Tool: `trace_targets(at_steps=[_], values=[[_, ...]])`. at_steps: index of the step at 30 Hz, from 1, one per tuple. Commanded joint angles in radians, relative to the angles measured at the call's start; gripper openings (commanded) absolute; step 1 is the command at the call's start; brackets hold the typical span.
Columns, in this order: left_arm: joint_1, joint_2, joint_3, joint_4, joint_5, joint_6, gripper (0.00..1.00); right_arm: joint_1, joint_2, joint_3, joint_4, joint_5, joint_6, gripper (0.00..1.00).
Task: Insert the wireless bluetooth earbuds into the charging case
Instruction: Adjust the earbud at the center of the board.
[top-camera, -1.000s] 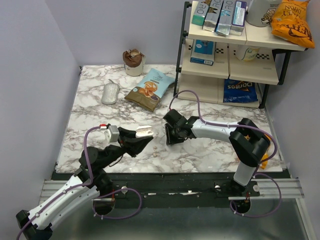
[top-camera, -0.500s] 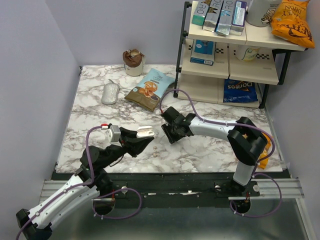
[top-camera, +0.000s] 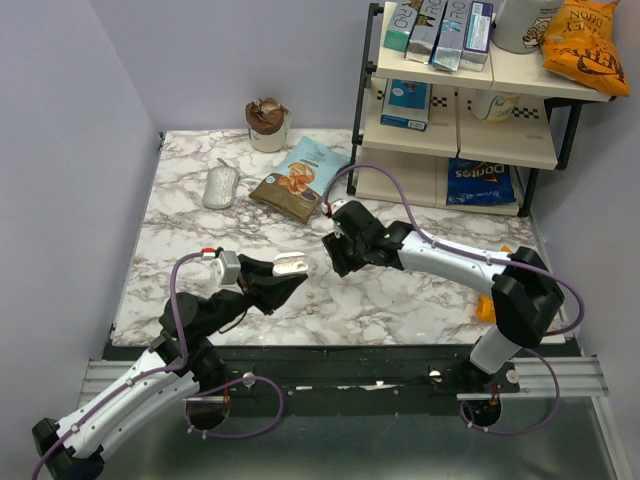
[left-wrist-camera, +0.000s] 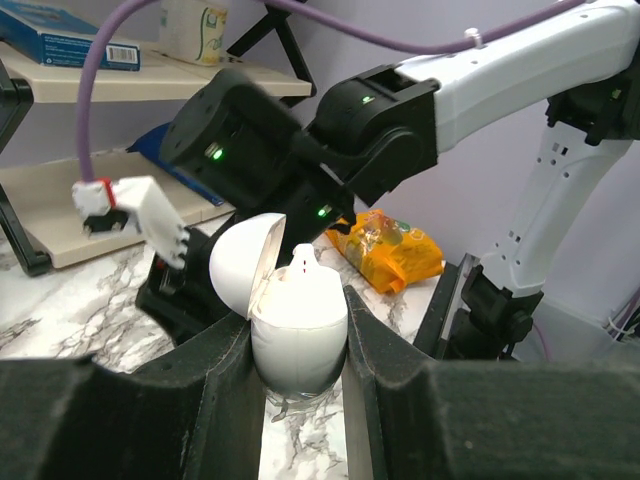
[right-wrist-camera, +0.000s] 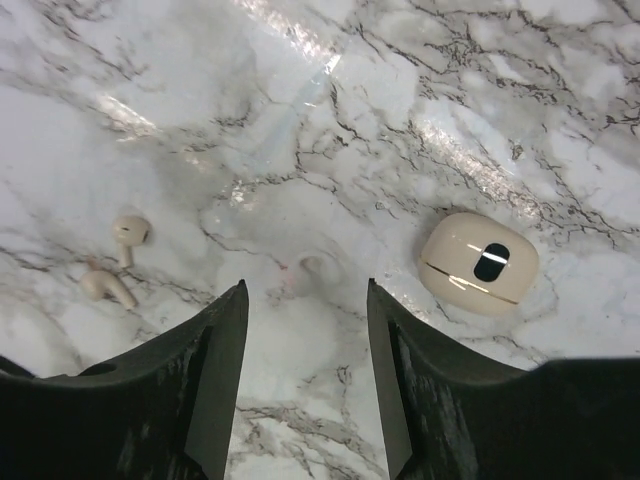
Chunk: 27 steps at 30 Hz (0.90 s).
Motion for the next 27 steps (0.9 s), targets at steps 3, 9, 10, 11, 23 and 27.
trace_targets(at_steps=[3, 9, 10, 11, 23, 27], values=[[-0.008, -0.009, -0.006, 0.014, -0.016, 0.001, 0.00, 0.006, -0.050, -0.061, 0.047, -0.032, 0.232, 0.57], [-0.008, -0.010, 0.000, 0.003, -0.019, 0.003, 0.00, 0.006, 0.002, -0.070, 0.014, -0.058, 0.457, 0.57], [-0.008, -0.016, -0.003, 0.003, -0.020, 0.003, 0.00, 0.006, 0.017, -0.064, 0.000, -0.045, 0.476, 0.57], [-0.008, -0.016, -0.001, 0.005, -0.019, 0.001, 0.00, 0.002, 0.026, -0.058, -0.012, -0.015, 0.493, 0.57], [-0.014, -0.027, -0.001, -0.007, -0.030, 0.004, 0.00, -0.030, 0.149, -0.041, -0.028, 0.007, 0.604, 0.57], [-0.014, -0.030, -0.001, -0.009, -0.033, 0.007, 0.00, -0.031, 0.172, -0.027, -0.033, 0.028, 0.549, 0.56]])
